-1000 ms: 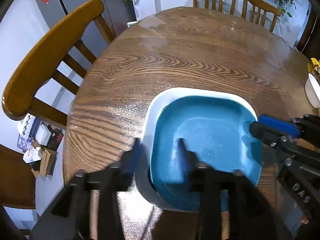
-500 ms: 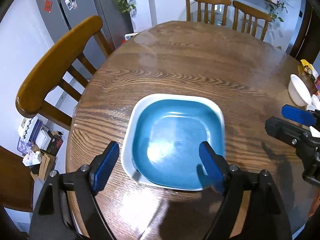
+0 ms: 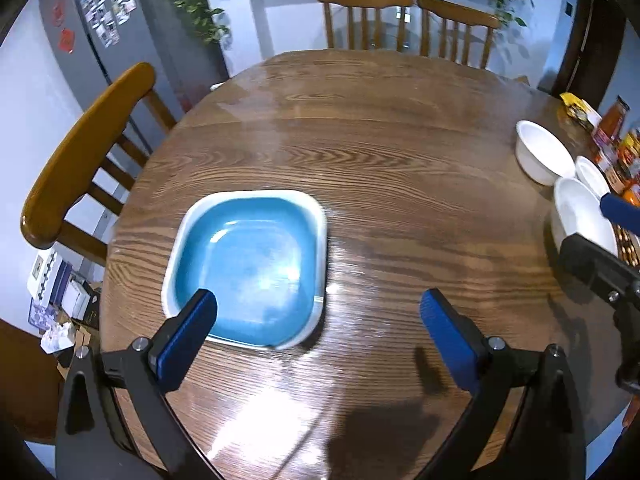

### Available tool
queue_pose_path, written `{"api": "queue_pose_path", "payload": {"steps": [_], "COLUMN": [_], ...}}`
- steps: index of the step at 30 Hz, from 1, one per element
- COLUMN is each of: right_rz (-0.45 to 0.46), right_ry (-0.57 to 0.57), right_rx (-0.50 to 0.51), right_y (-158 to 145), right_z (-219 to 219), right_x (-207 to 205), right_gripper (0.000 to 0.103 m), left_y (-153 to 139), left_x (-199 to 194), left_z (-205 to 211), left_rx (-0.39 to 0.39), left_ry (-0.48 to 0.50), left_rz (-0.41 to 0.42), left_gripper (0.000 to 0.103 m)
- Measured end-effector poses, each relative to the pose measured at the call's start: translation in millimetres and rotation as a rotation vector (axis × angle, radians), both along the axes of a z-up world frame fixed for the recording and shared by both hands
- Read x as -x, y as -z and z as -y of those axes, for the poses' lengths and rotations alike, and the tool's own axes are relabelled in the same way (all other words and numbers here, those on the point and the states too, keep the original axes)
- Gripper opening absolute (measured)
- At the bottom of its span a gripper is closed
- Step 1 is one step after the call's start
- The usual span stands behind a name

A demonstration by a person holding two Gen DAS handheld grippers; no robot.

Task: Organize plates and bowls
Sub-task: 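Move the left tool toward the rim of the large white bowl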

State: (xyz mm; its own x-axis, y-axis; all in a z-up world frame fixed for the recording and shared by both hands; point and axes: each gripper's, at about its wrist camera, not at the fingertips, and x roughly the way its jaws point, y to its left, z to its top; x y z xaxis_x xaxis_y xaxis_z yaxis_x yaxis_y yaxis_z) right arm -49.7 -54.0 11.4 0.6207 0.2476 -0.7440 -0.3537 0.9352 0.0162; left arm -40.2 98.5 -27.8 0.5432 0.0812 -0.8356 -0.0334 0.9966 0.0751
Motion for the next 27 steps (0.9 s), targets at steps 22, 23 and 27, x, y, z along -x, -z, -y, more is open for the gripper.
{"api": "queue_pose_path", "payload": {"steps": [22, 23, 27], "right_rz": [0.065, 0.064, 0.06], "right_ry": [0.151, 0.157, 0.17], "right_rx": [-0.019, -0.02, -0.017], "right_y": [-13.9, -13.2, -11.1], "right_z": [108.5, 112.3, 121.9], "right_x": [22.8, 23.2, 23.2], "right_gripper": [0.084, 0.084, 0.084], "left_y": [-5.8, -5.9, -5.4], "left_x": [3.3, 3.1, 1.9], "left_z": [106.9, 109.8, 122.7], "left_rx": [-0.037, -0.036, -0.029], "left_ry": [0.148, 0.151, 0.168], "left_rz": [0.006, 0.006, 0.006], "left_gripper": [0.101, 0.101, 0.101]}}
